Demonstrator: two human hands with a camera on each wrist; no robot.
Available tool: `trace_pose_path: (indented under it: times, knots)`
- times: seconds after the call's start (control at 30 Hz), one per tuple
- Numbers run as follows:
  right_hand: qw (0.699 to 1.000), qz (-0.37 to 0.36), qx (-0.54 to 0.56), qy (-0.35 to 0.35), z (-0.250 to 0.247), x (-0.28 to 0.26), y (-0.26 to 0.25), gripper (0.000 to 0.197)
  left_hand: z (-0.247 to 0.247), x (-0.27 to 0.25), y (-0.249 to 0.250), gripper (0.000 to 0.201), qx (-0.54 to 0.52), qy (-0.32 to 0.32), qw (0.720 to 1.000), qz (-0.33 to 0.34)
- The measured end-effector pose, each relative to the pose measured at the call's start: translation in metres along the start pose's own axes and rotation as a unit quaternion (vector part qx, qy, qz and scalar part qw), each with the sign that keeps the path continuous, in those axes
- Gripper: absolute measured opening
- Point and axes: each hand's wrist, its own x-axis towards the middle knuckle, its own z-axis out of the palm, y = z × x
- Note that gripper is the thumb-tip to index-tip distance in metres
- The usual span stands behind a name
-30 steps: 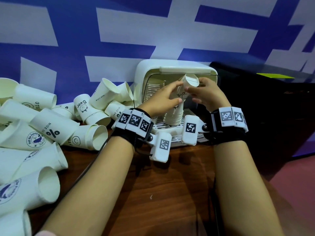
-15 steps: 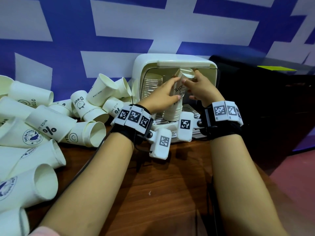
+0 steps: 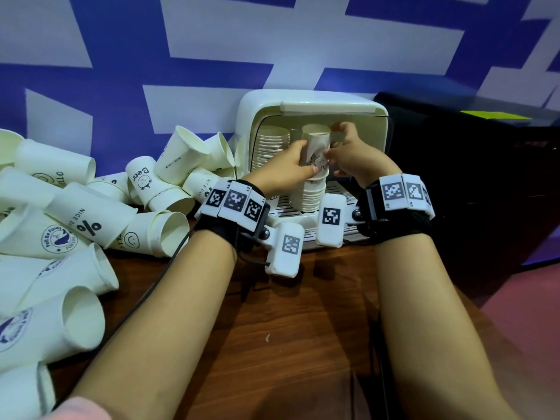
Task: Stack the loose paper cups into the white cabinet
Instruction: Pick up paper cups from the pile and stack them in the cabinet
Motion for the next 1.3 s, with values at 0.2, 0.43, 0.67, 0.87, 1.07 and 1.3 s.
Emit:
trace_pose_path:
  times: [0.2, 0.43, 0.67, 0.87, 1.07, 1.3]
  knots:
    - [0.995, 0.053, -0.080, -0.041, 0.000, -0.003, -0.001, 0.056, 0.004, -0.003, 0.000, 0.072, -0.013, -0.048, 0.998, -0.032]
    - [0.990, 0.045, -0.129, -0.029, -0.004, -0.009, -0.007, 0.058, 0.002, 0.000, -0.002, 0.072, -0.013, -0.044, 0.998, -0.043]
    - [0.972, 0.003, -0.235, 0.012, -0.002, -0.017, -0.025, 0.053, -0.024, -0.011, -0.003, 0.043, 0.028, -0.067, 0.996, -0.045]
    - [0.968, -0.007, -0.248, 0.036, 0.005, -0.029, -0.052, 0.027, -0.052, -0.036, 0.010, 0.030, 0.045, -0.090, 0.993, -0.067]
    - [0.984, -0.102, -0.149, -0.013, 0.039, -0.051, -0.074, 0.011, -0.087, -0.063, 0.003, 0.032, 0.140, -0.061, 0.976, -0.157]
    - [0.973, -0.186, -0.095, -0.095, 0.108, -0.067, -0.082, 0.012, -0.128, -0.087, -0.029, 0.041, 0.241, 0.006, 0.917, -0.318]
